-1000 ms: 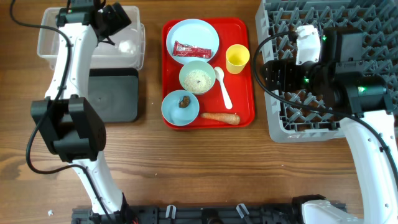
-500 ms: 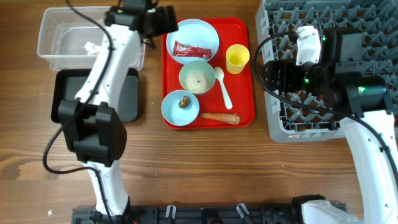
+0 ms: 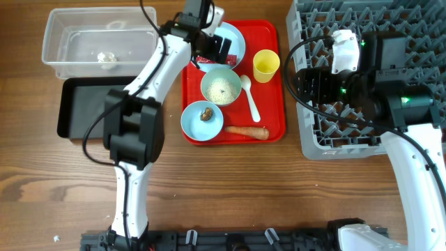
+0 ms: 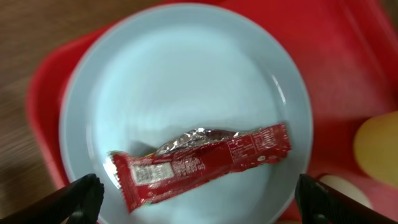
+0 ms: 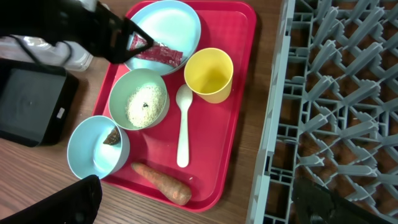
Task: Sort waste into correct bins and load items into the dishwasher rack
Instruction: 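Return left gripper to the plate and grasp the red wrapper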
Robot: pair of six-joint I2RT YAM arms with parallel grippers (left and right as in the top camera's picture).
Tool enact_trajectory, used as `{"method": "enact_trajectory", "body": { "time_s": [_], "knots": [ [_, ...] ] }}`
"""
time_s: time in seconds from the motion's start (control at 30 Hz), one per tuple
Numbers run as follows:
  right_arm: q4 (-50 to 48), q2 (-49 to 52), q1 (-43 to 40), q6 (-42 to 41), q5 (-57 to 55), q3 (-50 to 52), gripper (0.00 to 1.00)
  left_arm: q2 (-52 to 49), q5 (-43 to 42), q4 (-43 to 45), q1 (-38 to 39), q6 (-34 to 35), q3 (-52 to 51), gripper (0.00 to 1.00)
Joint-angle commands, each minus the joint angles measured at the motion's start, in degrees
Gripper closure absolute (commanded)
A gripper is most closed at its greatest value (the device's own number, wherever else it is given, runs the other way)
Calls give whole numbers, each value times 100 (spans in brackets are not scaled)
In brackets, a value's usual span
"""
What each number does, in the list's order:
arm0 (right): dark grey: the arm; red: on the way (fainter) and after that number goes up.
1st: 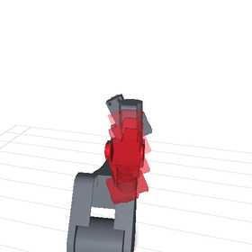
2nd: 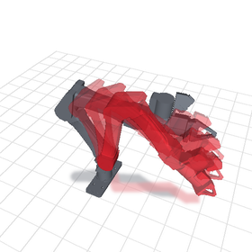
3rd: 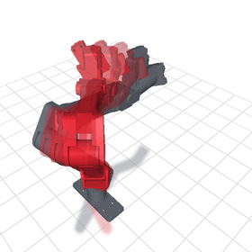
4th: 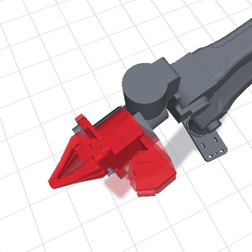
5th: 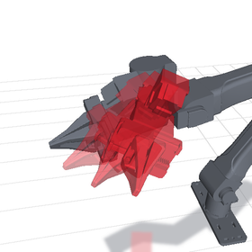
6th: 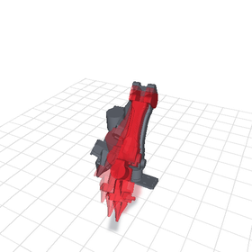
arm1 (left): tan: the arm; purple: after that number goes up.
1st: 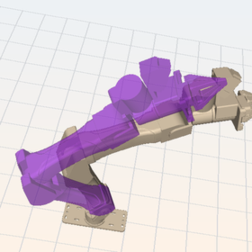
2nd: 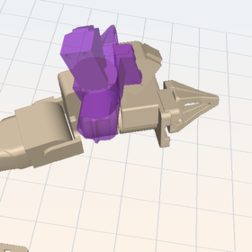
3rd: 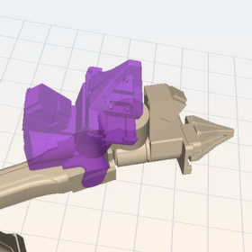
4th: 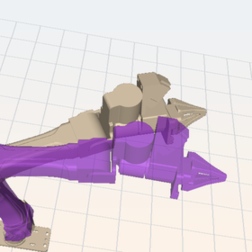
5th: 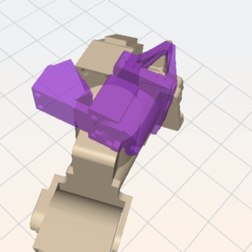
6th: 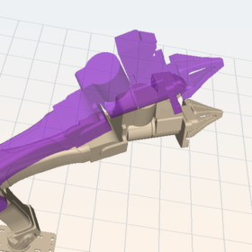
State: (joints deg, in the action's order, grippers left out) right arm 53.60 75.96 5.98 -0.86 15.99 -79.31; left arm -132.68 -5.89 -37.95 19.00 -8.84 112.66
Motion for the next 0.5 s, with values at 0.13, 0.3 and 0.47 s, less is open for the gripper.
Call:
{"method": "enact_trajectory", "body": {
  "time_s": [0.13,0.3,0.47],
  "knots": [
    [9,44,39,-81,-50,-125,0,-365,-271,160,-15,-706,-15,0],
    [4,44,39,-83,-50,-125,0,-540,-269,160,-15,-748,-15,0],
    [4,44,39,-79,-50,-125,0,-713,-262,227,-15,-748,-15,0]
  ]
}}
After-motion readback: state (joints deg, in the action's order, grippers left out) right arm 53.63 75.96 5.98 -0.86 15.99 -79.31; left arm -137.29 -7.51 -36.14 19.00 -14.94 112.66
